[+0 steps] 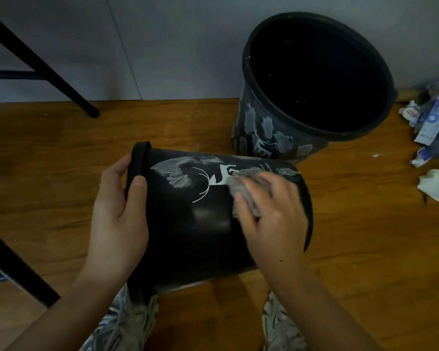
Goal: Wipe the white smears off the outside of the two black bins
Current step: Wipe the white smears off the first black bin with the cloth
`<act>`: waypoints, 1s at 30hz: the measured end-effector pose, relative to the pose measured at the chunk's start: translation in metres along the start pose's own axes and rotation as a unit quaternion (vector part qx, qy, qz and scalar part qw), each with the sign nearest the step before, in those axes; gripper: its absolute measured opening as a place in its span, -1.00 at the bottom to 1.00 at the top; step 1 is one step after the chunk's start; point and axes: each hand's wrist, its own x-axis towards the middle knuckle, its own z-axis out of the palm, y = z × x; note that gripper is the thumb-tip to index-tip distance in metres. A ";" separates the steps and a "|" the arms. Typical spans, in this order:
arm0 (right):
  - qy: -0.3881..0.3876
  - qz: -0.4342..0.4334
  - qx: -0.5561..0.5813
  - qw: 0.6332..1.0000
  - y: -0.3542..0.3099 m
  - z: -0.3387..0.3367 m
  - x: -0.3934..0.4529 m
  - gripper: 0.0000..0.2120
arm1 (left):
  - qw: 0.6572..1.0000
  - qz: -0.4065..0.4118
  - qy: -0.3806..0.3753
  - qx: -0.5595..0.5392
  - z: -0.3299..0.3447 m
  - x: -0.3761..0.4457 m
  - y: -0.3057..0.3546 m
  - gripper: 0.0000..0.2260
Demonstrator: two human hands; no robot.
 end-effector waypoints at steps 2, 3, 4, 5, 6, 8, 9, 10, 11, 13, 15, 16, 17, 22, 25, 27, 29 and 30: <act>0.007 0.041 -0.017 0.999 0.020 -0.006 -0.002 -0.69 | 1.000 0.003 0.003 0.006 0.001 0.001 0.001 -0.69; 0.011 0.056 -0.025 0.998 0.028 -0.008 -0.003 -0.68 | 1.000 0.006 0.005 0.012 0.002 0.001 0.001 -0.68; 0.018 0.069 -0.028 0.997 0.035 -0.010 -0.004 -0.67 | 1.000 0.008 0.007 0.017 0.002 0.001 0.002 -0.67; 0.026 0.081 -0.027 0.996 0.039 -0.012 -0.005 -0.67 | 1.000 0.010 0.007 0.019 0.003 0.001 0.002 -0.67; 0.032 0.092 -0.021 0.995 0.042 -0.013 -0.005 -0.66 | 1.000 0.013 0.006 0.021 0.003 0.001 0.002 -0.67; 0.045 0.103 -0.010 0.994 0.046 -0.013 -0.005 -0.66 | 0.999 0.026 0.003 0.027 0.003 0.001 0.003 -0.69; 0.051 0.105 -0.008 0.993 0.047 -0.013 -0.005 -0.67 | 0.999 0.031 0.001 0.029 0.003 0.000 0.003 -0.69; 0.059 0.108 -0.006 0.992 0.048 -0.013 -0.005 -0.67 | 0.999 0.032 -0.001 0.029 0.003 0.000 0.003 -0.69; 0.066 0.114 -0.001 0.991 0.050 -0.014 -0.005 -0.67 | 0.999 0.032 -0.004 0.028 0.002 0.000 0.003 -0.68; 0.084 0.125 0.014 0.989 0.051 -0.017 -0.001 -0.67 | 0.998 0.042 -0.013 0.033 0.001 -0.001 0.001 -0.66; 0.107 0.107 0.027 0.988 0.049 -0.021 0.003 -0.69 | 0.997 0.054 -0.012 0.045 -0.002 -0.004 -0.003 -0.64; 0.116 0.078 0.034 0.990 0.045 -0.022 0.004 -0.70 | 0.997 0.057 -0.004 0.047 -0.005 -0.006 -0.006 -0.64; 0.119 0.040 0.042 0.991 0.040 -0.023 0.005 -0.71 | 0.997 0.060 0.006 0.050 -0.007 -0.009 -0.010 -0.64; 0.041 -0.105 0.073 0.991 0.011 -0.004 -0.004 -0.71 | 0.992 0.082 0.041 0.092 -0.013 -0.027 -0.020 -0.62; 0.009 -0.135 0.066 0.989 0.006 0.005 -0.012 -0.75 | 0.996 0.040 0.027 0.077 -0.016 -0.028 -0.015 -0.59; 0.005 -0.139 0.057 0.989 0.006 0.005 -0.012 -0.74 | 0.999 -0.021 0.016 0.048 -0.015 -0.020 -0.003 -0.54; 0.005 -0.141 0.051 0.989 0.005 0.004 -0.013 -0.73 | 0.997 -0.063 0.015 0.042 -0.010 -0.002 0.006 -0.52; 0.004 -0.141 0.048 0.989 0.005 0.003 -0.013 -0.73 | 0.996 -0.080 0.013 0.038 -0.007 0.008 0.010 -0.54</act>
